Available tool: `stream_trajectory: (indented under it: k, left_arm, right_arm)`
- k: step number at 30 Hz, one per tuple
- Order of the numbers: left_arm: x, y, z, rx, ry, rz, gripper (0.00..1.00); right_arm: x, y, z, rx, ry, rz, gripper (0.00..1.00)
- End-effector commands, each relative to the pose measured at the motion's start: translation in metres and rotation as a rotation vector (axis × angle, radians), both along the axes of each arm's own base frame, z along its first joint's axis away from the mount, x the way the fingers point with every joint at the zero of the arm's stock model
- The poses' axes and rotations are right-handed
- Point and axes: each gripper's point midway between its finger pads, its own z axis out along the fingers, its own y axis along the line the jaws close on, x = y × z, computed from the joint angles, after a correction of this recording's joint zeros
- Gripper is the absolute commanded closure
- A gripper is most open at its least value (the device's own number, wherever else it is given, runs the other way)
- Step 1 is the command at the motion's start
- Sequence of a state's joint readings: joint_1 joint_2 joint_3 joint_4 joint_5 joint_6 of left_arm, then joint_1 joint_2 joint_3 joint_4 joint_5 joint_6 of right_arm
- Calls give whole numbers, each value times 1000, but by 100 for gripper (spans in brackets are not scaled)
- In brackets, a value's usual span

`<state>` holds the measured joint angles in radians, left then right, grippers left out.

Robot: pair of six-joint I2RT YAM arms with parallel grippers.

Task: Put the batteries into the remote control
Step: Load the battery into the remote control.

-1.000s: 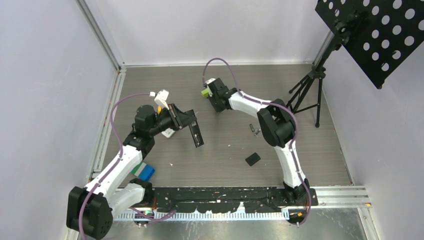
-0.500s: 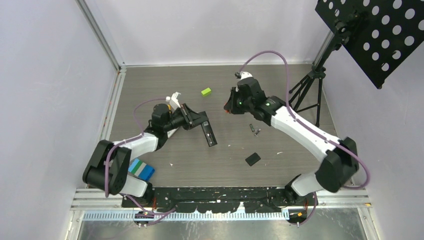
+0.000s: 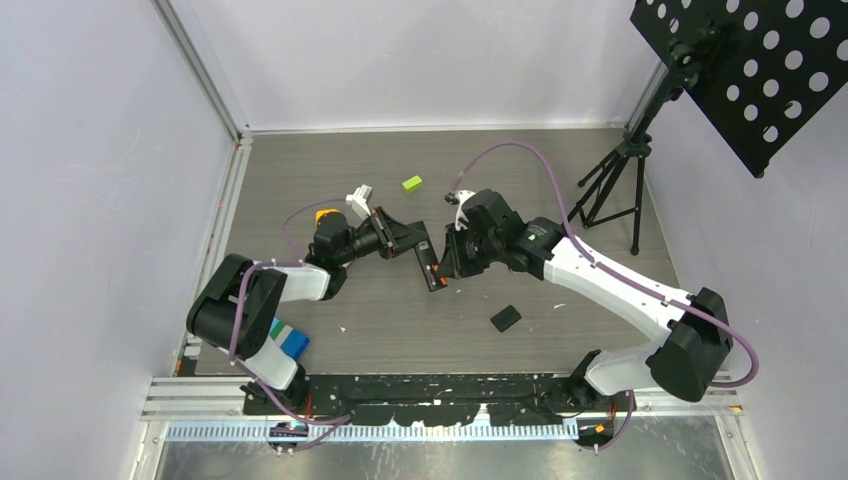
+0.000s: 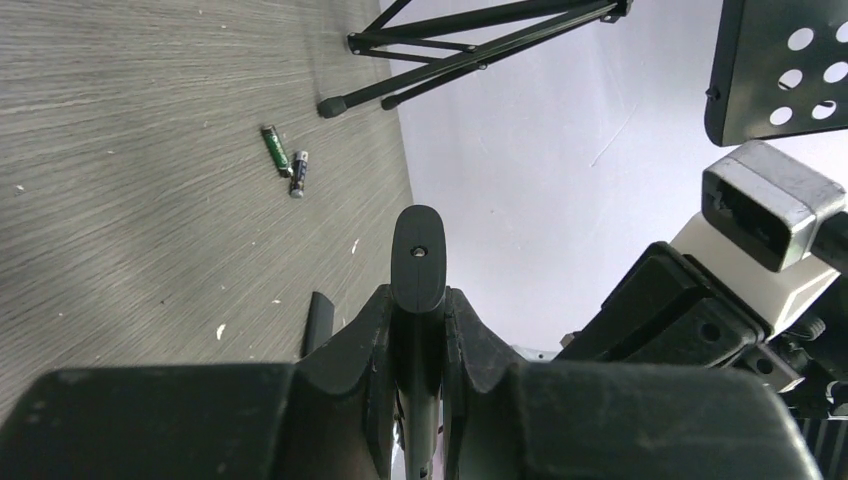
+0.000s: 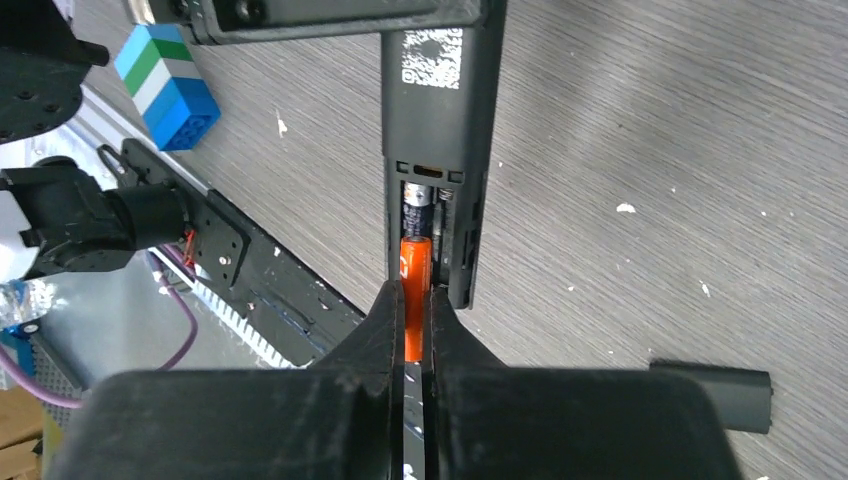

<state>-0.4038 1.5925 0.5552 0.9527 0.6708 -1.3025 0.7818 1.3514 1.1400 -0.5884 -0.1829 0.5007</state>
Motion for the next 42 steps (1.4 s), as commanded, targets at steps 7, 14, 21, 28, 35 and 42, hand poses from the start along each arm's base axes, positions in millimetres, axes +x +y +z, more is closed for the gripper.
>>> stream_trajectory:
  k: [7,14,21,28,35,42]
  left_arm:
    - [1,-1,26,-66,-96,-3,100]
    - [1,0,23,-62,-89,7,100]
    - [3,0,20,-51,-84,20,100]
    - [5,2,17,-50,-63,36,100]
    - [3,7,32,-65,-15,78,100]
    - [5,22,60,-76,81,172,100]
  right_arm:
    - [13,3,4,-99,-73,-36,92]
    - [11,12,4,-90,-76,-23,88]
    - [8,13,-1,-113,-60,-9,82]
    - [10,12,10,-103,-88,-25,61]
    - [22,13,50,49,-181,-146,45]
    - [30,0,95,359,-301,-345,29]
